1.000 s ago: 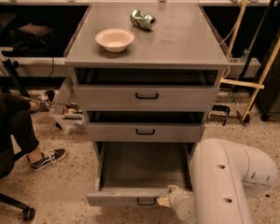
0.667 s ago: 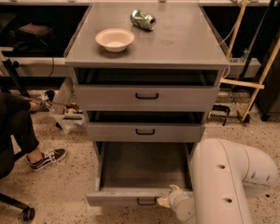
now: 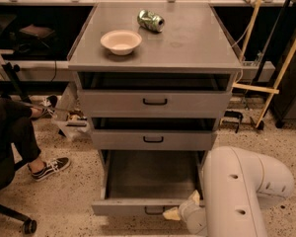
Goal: Open bottom drawer
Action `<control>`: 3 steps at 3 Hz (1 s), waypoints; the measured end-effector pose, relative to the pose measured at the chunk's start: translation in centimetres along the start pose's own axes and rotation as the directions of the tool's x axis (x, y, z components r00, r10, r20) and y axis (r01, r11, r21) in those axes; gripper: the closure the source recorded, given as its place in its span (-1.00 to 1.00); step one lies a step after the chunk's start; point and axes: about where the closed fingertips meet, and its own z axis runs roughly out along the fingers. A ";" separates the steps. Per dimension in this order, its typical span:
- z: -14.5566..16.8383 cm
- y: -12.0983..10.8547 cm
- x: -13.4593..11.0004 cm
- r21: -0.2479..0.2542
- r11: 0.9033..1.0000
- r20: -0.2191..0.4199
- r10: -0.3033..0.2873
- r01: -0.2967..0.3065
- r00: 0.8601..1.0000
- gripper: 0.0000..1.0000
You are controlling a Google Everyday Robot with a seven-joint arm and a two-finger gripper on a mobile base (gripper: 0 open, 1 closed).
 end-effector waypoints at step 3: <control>-6.0 -1.2 -2.9 0.081 0.997 0.079 -0.019 0.013 0.997 -1.00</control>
Offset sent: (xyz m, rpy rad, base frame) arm -0.0249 -0.0102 0.0441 -0.0123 -0.0739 0.0120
